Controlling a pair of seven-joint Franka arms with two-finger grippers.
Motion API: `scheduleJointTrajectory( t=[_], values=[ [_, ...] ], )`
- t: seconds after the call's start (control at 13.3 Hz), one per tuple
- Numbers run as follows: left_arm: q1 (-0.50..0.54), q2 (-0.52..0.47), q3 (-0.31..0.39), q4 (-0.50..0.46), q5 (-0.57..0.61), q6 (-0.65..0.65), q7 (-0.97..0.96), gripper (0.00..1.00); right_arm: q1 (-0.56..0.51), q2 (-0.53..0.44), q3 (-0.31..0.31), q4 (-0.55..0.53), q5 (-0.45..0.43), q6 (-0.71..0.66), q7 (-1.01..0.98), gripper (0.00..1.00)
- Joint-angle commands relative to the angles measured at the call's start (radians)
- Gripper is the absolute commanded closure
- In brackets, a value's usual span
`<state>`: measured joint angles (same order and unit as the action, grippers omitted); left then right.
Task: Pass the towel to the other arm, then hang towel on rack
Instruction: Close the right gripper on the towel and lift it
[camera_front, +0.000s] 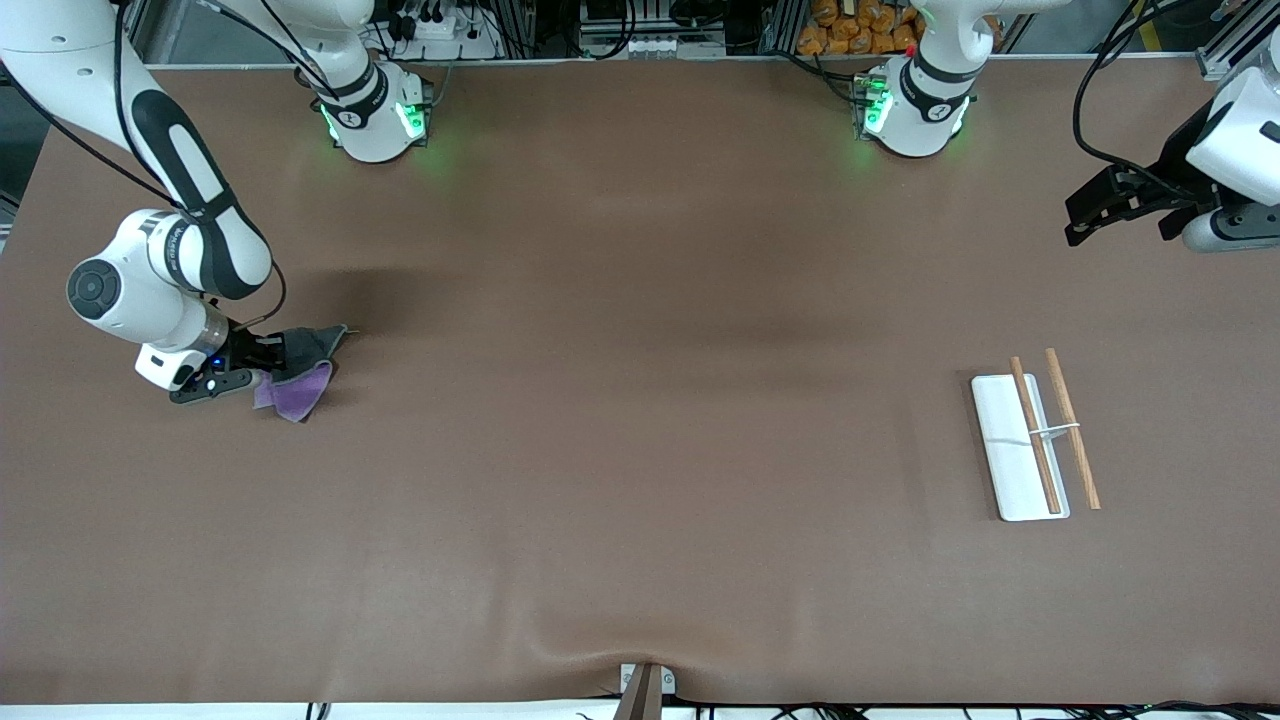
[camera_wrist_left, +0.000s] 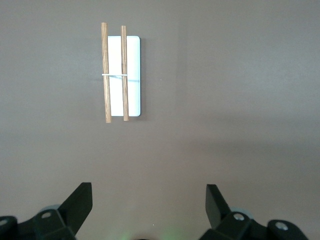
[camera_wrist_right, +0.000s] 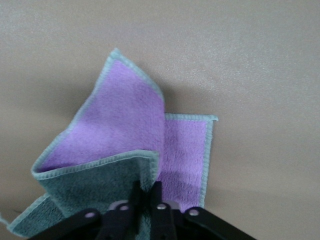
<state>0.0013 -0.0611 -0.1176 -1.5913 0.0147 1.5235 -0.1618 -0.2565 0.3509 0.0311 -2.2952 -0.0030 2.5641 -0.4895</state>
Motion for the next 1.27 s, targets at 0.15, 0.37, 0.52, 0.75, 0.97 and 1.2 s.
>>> scheduleJointTrajectory(
  t=[0.15,0.37,0.52,0.75,0.97,1.2],
  values=[
    [0.003,0.012,-0.004,0.017,-0.013,-0.008,0.007,0.0,0.006,-0.021,0.012,0.014,0.038,-0.088,0.009,1.0],
    [0.003,0.017,-0.004,0.019,-0.013,-0.003,0.007,0.0,0.051,-0.065,0.012,0.032,0.077,-0.189,0.058,1.0],
    [0.0,0.018,-0.004,0.019,-0.015,0.003,0.002,0.0,0.097,-0.096,0.01,0.065,0.077,-0.286,0.155,1.0],
    [0.0,0.018,-0.005,0.019,-0.015,0.003,0.002,0.0,0.141,-0.118,0.01,0.124,0.077,-0.415,0.261,1.0],
    [0.002,0.024,-0.004,0.017,-0.015,0.009,0.002,0.0,0.2,-0.139,0.012,0.187,0.08,-0.546,0.411,1.0],
    [0.003,0.02,-0.005,0.021,-0.015,0.009,0.007,0.0,0.252,-0.142,0.012,0.269,0.168,-0.674,0.57,1.0]
  ],
)
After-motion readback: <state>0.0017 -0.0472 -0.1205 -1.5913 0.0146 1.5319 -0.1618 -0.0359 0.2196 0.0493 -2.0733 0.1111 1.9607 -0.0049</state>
